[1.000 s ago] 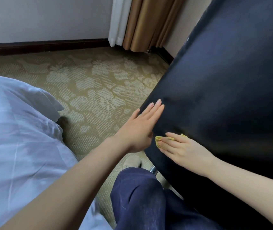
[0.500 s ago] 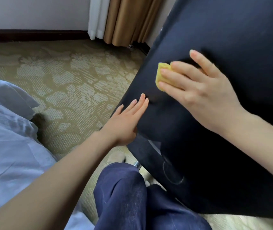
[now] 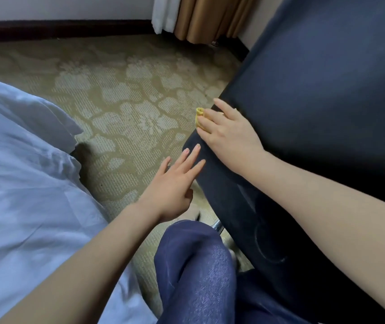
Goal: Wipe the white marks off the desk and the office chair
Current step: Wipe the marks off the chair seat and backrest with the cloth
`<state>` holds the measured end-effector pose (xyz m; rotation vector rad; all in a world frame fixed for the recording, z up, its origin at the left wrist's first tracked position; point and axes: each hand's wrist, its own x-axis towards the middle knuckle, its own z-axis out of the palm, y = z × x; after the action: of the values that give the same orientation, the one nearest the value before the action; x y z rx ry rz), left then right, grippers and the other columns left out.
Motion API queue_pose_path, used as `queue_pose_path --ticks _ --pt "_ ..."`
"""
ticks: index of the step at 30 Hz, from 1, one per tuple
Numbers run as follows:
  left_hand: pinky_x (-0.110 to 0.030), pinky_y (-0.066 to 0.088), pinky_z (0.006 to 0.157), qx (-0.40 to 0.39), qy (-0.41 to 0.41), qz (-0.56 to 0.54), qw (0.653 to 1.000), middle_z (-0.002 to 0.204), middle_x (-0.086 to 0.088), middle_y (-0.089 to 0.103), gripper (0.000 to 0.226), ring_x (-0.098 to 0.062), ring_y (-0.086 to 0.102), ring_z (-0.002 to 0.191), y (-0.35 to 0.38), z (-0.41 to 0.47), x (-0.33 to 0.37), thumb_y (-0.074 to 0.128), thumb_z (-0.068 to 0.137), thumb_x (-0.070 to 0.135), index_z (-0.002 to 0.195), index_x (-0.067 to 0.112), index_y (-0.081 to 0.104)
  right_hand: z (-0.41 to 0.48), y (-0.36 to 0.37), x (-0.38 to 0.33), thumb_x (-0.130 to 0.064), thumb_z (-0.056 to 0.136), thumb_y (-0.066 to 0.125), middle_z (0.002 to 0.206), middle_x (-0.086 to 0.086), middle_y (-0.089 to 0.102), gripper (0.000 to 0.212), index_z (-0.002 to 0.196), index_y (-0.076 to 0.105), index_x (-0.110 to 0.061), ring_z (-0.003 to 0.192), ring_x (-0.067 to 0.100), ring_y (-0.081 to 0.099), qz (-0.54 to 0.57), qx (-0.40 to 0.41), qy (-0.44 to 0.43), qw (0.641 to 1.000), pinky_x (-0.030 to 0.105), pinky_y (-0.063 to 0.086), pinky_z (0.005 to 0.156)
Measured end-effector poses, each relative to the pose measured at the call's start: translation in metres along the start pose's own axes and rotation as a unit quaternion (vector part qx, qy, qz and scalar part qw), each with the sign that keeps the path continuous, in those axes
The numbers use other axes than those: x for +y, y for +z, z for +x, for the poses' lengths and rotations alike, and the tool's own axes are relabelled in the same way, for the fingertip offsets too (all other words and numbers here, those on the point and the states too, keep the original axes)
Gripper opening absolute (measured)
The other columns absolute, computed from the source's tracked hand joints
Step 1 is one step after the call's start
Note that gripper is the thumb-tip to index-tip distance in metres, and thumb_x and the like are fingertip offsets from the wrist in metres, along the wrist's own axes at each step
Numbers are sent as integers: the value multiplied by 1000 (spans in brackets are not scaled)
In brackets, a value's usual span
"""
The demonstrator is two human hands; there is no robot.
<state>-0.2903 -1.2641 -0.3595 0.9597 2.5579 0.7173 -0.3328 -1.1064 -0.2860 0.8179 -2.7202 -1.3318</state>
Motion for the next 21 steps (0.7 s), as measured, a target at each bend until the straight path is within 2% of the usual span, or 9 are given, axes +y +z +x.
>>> queue_pose_path --ticks 4,6,7,9,11,15,21 --pt "-37 -5 116 34 -9 -37 999 155 9 -23 76 -12 -13 145 -9 4 -3 44 93 9 152 26 0 -20 30 -39 -24 101 38 157 10 12 55 149 15 -7 145 26 6 12 -59 -32 998 44 -10 114" --pt "-37 -3 117 64 -9 -71 995 159 6 -14 73 -11 -9 146 -17 7 3 43 93 6 152 25 5 -38 39 -52 -20 99 42 155 10 20 54 148 21 -6 144 24 14 21 -59 -58 996 44 -9 113" --pt "-36 -3 117 77 -3 -84 993 159 6 -11 73 -11 -8 146 -21 10 8 43 92 4 152 24 6 -49 41 -56 -21 96 48 151 7 33 52 144 33 -9 141 20 26 11 -50 -73 996 42 -2 114" --pt "-36 -3 117 89 22 -96 991 159 8 -10 77 -9 -8 146 -28 15 21 43 90 1 152 25 4 -68 41 -59 -30 84 65 130 -7 59 44 126 60 -20 124 9 50 3 -10 -98 995 33 26 114" --pt "-36 -3 117 94 55 -98 989 159 10 -11 81 -8 -9 145 -32 20 37 43 88 -2 152 26 0 -88 41 -60 -33 74 73 117 -13 65 43 116 68 -26 114 5 57 20 -13 -122 992 28 38 107" --pt "-38 -1 118 100 113 -77 986 159 10 -12 83 -9 -9 146 -31 26 71 44 87 -1 152 24 -3 -140 31 -54 -30 69 77 116 -11 67 47 115 68 -22 109 7 61 18 -10 -153 988 28 41 104" --pt "-47 5 117 73 72 -16 995 157 15 -16 93 -16 -4 147 -29 31 75 44 85 -2 149 31 -14 -183 -9 -7 -16 76 73 109 -1 69 38 114 68 -10 103 18 64 -19 33 -165 985 34 42 104"
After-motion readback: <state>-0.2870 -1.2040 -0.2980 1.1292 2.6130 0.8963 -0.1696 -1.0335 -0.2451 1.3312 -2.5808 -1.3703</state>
